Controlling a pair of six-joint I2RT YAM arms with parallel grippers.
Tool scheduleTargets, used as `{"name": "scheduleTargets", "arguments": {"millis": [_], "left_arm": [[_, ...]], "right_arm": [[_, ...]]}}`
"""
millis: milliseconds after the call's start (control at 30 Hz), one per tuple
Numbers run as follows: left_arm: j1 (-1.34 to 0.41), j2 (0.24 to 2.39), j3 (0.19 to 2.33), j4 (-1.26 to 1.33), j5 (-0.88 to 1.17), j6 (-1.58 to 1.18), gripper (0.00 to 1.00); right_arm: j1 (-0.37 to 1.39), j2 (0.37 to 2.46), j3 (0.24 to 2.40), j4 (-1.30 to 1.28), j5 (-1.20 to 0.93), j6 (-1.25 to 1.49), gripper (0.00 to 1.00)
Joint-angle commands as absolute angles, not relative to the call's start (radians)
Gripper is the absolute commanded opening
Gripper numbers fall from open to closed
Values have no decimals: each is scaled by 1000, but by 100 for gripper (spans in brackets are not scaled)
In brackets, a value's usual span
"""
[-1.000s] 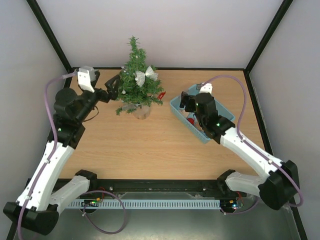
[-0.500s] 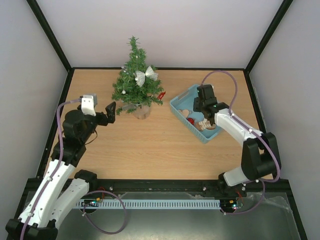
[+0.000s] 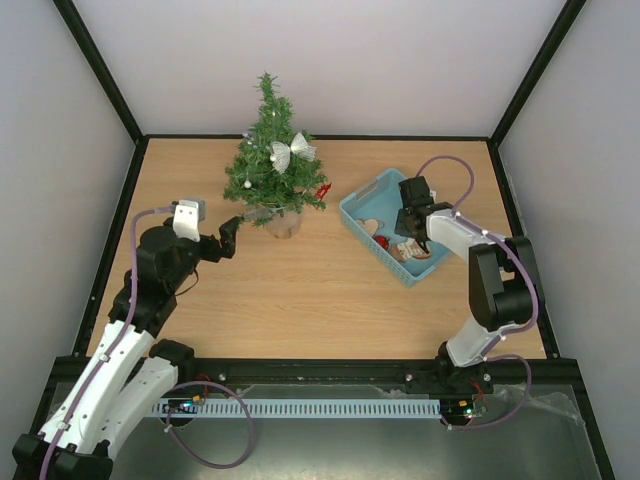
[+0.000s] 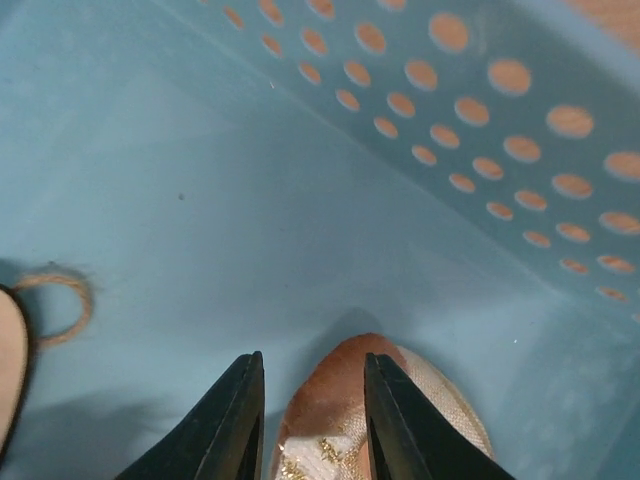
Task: Decorate the small christmas tree
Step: Pick up the decoration item from the storage box.
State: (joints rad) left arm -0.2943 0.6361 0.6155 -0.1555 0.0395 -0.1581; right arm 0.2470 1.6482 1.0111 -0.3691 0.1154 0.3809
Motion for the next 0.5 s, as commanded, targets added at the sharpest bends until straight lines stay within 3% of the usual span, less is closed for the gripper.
{"name": "scheduleTargets", "arguments": {"millis": [0, 300, 467], "left_arm": [[-301, 627, 613, -136, 29, -137, 99], [-301, 628, 613, -134, 26, -130, 99], [-301, 627, 612, -137, 25, -127, 97]], "right_arm": [[235, 1690, 981, -375, 122, 450, 28], [223, 1717, 943, -341, 133, 486, 30], [222, 1719, 938, -333, 136, 490, 19]]}}
